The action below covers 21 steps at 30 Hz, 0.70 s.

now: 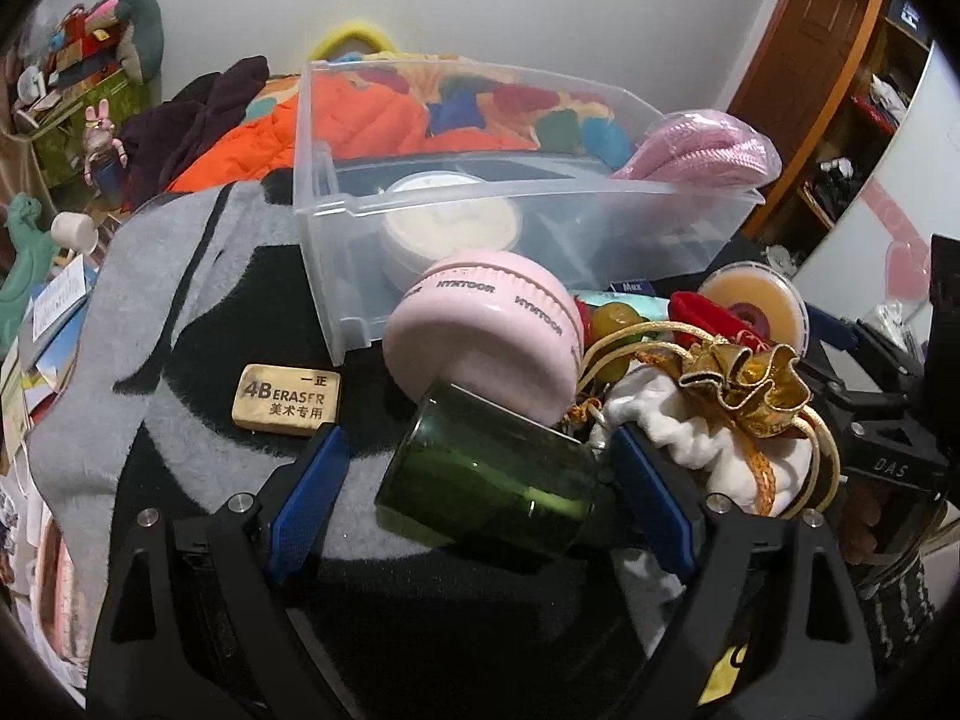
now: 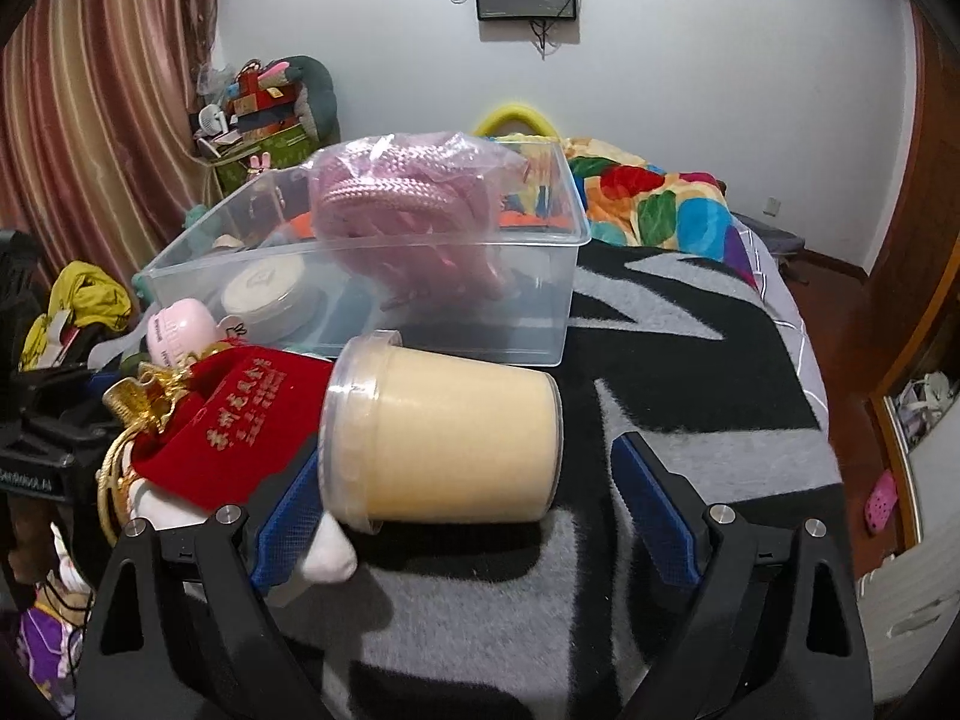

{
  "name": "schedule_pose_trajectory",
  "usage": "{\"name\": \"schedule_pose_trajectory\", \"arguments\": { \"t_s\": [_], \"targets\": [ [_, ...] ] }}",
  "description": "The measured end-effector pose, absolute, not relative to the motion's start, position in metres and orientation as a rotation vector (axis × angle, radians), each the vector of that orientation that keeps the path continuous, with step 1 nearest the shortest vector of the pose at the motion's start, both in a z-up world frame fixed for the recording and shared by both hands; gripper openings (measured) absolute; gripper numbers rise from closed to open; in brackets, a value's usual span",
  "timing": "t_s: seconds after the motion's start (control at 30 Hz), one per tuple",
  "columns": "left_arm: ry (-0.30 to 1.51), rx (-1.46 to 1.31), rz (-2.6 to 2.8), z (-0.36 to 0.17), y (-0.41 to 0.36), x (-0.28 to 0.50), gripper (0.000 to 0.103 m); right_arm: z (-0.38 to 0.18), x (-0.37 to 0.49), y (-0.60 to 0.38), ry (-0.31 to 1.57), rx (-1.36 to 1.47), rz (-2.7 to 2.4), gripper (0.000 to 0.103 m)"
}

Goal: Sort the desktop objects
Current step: 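Grasp the cream jar with the right gripper while the left grasps the green bottle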

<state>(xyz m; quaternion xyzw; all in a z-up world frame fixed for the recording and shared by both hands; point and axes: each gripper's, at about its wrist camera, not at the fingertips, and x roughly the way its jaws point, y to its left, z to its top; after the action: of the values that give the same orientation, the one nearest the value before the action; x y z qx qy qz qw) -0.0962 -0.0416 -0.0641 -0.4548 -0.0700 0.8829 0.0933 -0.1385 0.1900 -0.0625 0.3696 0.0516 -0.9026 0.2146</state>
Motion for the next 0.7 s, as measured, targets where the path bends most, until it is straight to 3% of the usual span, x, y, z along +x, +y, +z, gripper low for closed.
{"name": "schedule_pose_trajectory", "arguments": {
  "t_s": [0.07,0.17,0.3,0.7],
  "targets": [
    [-0.222,-1.332,2.632,-0.065,-0.043,-0.096,0.089,-0.064,-0.14,0.192,0.106,1.025,-2.489,0.084],
    [-0.214,-1.301,2.646,-0.066,-0.041,-0.093,0.082,-0.063,-0.138,0.195,0.062,1.018,-2.419,0.066],
    [-0.19,-1.263,2.648,-0.064,-0.042,-0.088,0.064,-0.063,-0.134,0.195,0.087,1.005,-2.422,0.066],
    [-0.089,-1.176,2.774,-0.049,-0.051,-0.062,0.064,-0.048,-0.126,0.212,0.045,0.988,-2.438,0.065]
  ]
}}
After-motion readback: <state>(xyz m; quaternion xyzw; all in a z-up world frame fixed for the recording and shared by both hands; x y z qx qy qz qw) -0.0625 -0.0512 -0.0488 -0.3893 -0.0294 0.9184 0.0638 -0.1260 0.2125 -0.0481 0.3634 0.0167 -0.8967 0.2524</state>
